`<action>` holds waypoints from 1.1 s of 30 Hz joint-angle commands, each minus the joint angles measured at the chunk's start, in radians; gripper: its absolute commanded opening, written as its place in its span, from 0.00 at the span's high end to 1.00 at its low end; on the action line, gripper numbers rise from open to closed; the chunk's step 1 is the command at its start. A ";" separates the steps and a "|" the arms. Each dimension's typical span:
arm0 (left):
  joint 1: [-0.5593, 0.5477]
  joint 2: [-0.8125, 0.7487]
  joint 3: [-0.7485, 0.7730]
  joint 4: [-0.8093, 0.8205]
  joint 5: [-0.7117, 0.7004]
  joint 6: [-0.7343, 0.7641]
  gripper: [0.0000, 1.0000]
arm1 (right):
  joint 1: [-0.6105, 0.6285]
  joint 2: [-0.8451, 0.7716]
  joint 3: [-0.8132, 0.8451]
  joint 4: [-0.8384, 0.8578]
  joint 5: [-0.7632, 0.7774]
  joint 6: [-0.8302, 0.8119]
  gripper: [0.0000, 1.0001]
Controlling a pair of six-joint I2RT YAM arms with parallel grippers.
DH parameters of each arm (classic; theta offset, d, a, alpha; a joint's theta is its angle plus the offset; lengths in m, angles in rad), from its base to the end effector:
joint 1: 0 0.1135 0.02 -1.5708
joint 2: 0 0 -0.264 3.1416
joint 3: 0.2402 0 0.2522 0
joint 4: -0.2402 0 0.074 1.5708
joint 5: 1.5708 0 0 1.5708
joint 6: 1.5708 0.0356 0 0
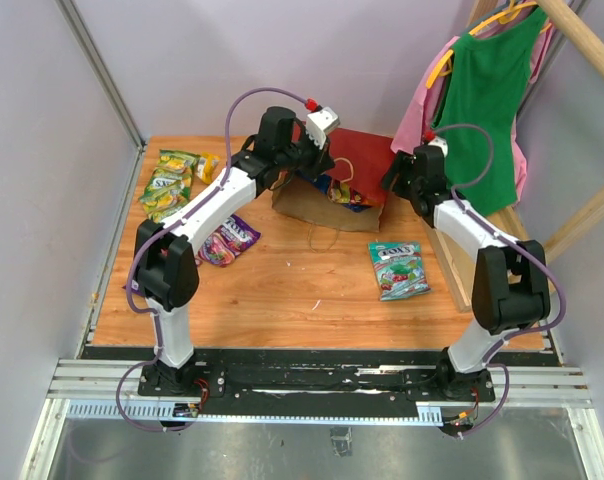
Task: Take the snacks out of the paper bag
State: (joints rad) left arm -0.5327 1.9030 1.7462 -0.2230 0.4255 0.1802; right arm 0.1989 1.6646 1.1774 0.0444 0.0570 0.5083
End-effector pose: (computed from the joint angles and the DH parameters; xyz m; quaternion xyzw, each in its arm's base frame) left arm 0.3856 -0.2444 0.3446 0.3934 0.7170 -0.2682 0.5091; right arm 0.3810 0.0747 0.2677 0.1452 0.8323 0.1624 0.5096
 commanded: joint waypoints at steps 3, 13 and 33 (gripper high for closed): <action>-0.003 -0.001 -0.016 0.001 -0.011 0.017 0.99 | -0.032 0.031 -0.056 0.175 -0.002 0.129 0.36; -0.003 -0.001 -0.047 0.025 -0.011 0.001 0.99 | -0.052 0.044 -0.168 0.371 -0.041 0.225 0.48; -0.003 0.016 -0.177 0.118 0.005 -0.067 0.99 | -0.055 0.083 -0.228 0.574 -0.143 0.258 0.06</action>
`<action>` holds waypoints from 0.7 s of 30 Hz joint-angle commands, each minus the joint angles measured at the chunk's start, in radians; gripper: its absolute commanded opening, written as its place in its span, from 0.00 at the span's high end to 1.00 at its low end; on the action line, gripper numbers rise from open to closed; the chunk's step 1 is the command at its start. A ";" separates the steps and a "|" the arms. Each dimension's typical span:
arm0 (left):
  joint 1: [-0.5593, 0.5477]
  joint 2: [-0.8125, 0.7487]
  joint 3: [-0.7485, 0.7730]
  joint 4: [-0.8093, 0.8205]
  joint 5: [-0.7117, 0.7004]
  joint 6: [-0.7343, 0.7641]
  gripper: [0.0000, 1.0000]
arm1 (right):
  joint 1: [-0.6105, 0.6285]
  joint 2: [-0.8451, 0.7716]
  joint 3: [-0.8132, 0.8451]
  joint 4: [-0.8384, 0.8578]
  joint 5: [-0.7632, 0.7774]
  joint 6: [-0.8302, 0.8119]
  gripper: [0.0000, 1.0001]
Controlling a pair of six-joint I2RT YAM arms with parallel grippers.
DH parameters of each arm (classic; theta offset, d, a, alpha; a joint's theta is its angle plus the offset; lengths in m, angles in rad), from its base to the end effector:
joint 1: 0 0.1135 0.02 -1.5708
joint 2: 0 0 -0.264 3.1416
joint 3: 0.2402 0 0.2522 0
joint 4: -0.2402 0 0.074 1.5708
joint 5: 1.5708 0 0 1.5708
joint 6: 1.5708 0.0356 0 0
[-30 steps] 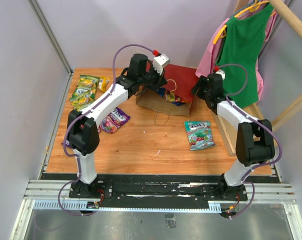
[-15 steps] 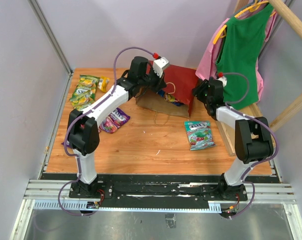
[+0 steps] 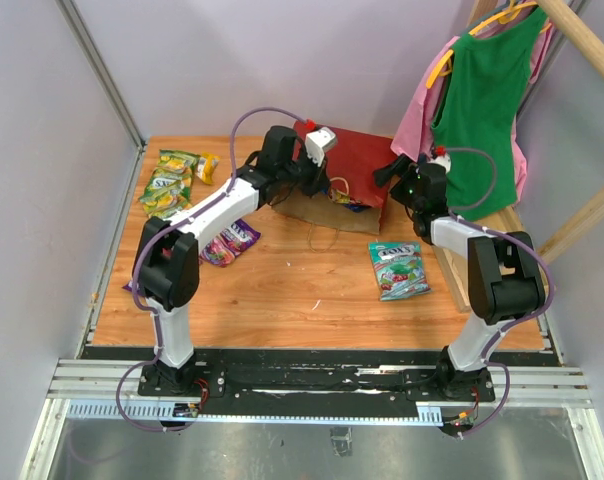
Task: Take the snacks out of the paper bag
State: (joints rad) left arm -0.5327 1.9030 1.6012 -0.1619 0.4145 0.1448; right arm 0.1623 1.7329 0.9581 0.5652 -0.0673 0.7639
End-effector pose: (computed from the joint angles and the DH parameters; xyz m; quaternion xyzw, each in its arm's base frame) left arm 0.3831 -0.2425 0.2999 0.3787 0.7492 -0.2709 0.4711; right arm 0.3813 0.0649 0.2228 0.2099 0.7481 0.3043 0.5510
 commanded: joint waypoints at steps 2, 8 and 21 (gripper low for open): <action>-0.003 0.023 -0.046 0.069 0.024 -0.041 1.00 | -0.019 0.017 -0.013 0.068 -0.027 0.007 0.07; -0.003 0.051 -0.082 0.108 0.051 -0.076 1.00 | -0.020 0.033 -0.015 0.100 -0.057 0.022 0.13; -0.010 0.071 -0.134 0.152 0.082 -0.120 0.99 | -0.036 0.040 -0.057 0.163 -0.066 0.048 0.32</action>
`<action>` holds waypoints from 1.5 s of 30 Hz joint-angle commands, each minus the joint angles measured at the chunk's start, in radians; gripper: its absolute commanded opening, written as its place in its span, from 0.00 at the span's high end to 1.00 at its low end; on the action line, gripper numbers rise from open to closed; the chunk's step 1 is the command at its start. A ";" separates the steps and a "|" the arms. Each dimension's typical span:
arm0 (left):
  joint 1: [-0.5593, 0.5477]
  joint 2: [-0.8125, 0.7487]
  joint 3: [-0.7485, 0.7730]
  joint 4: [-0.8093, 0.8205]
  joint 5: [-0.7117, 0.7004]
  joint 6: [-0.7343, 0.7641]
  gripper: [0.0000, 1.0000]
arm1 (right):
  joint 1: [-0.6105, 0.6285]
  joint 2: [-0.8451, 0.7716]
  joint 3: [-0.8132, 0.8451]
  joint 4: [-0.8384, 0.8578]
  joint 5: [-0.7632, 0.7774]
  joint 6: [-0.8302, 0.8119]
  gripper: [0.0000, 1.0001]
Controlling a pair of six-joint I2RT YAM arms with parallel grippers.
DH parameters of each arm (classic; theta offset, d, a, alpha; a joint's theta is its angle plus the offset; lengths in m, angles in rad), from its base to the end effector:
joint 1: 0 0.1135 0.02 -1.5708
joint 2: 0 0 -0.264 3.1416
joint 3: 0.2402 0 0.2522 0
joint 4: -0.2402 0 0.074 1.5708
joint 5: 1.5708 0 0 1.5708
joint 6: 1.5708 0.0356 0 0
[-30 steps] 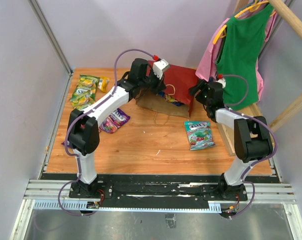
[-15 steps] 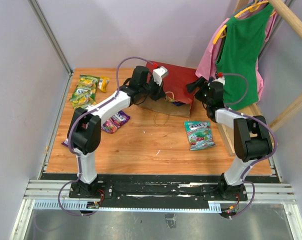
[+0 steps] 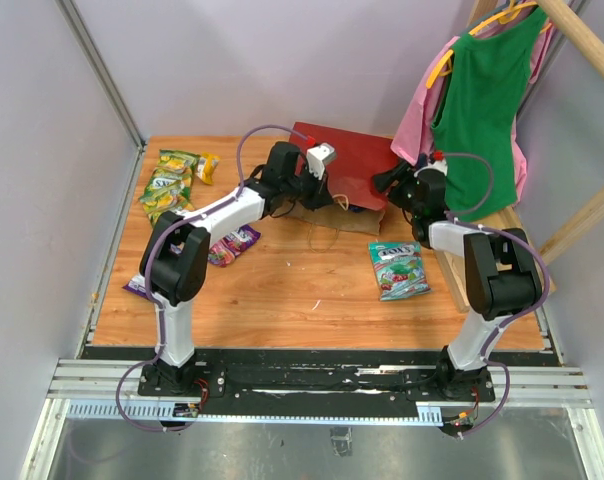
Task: Take the snacks out of the paper bag
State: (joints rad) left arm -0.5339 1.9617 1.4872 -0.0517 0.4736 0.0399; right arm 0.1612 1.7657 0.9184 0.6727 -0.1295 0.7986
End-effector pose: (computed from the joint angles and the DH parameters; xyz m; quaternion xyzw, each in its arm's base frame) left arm 0.3854 -0.2467 0.2460 0.3507 0.7749 -0.3157 0.4205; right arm 0.3802 0.0665 0.2096 0.2000 0.7390 0.3401 0.5461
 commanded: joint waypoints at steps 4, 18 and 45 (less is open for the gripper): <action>-0.009 0.011 -0.028 0.043 0.016 -0.017 1.00 | -0.039 0.000 -0.041 0.087 -0.005 0.015 0.47; -0.014 -0.096 -0.083 0.047 0.001 -0.029 0.99 | -0.044 -0.002 -0.041 0.099 -0.022 0.009 0.94; -0.014 -0.184 -0.124 0.056 -0.071 -0.025 0.99 | 0.096 0.436 0.790 -0.458 -0.398 -0.236 0.99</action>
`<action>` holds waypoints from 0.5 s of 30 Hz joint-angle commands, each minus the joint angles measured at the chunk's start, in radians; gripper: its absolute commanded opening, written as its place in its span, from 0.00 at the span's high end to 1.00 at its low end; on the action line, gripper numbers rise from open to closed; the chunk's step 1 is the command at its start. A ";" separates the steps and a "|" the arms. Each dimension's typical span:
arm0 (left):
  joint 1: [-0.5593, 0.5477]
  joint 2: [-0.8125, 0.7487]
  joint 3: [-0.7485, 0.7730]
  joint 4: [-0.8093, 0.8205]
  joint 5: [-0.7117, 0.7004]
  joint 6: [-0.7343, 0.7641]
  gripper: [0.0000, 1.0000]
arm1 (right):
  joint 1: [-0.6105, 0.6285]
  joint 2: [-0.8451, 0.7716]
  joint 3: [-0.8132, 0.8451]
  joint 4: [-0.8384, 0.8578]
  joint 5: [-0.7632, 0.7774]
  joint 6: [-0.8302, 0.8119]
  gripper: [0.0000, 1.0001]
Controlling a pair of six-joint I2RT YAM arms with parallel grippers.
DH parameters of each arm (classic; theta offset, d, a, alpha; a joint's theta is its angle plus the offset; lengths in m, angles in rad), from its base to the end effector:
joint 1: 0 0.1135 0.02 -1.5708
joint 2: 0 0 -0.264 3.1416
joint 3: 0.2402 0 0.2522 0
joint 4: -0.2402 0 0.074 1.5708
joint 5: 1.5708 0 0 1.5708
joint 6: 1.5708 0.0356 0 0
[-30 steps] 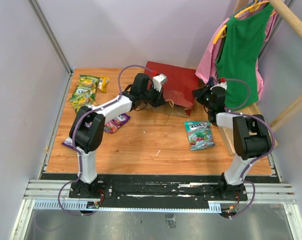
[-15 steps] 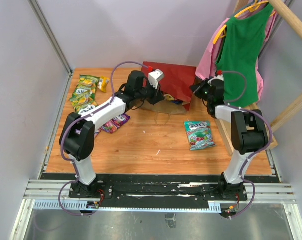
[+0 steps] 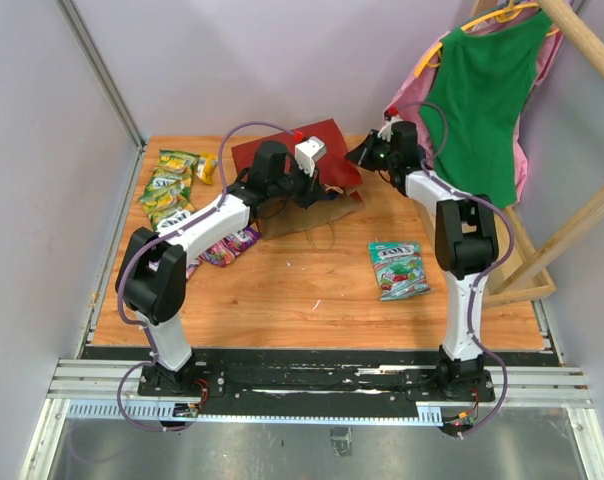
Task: Take the snacks out of the paper bag
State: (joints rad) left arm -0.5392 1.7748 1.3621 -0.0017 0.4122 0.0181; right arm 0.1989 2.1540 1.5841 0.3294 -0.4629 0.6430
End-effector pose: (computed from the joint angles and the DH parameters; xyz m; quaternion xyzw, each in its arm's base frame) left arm 0.3527 -0.2277 0.2858 0.3330 0.7573 -0.3034 0.4727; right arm 0.4937 0.1157 0.2270 0.0306 0.7782 0.4102 0.4745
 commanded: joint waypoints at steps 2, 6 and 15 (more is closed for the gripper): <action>-0.008 0.014 0.010 -0.002 -0.025 -0.003 1.00 | 0.076 0.083 0.194 -0.151 -0.063 -0.096 0.99; -0.008 0.025 0.022 -0.006 -0.080 -0.002 0.99 | 0.099 0.144 0.322 -0.214 -0.059 -0.119 0.99; 0.025 0.081 0.142 -0.041 -0.173 -0.005 0.97 | 0.098 0.053 0.322 -0.287 -0.021 -0.206 0.40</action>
State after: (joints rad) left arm -0.5312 1.8374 1.4406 -0.0479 0.2916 0.0177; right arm 0.2840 2.3089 1.9274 0.0784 -0.4911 0.5022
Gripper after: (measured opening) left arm 0.032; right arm 0.478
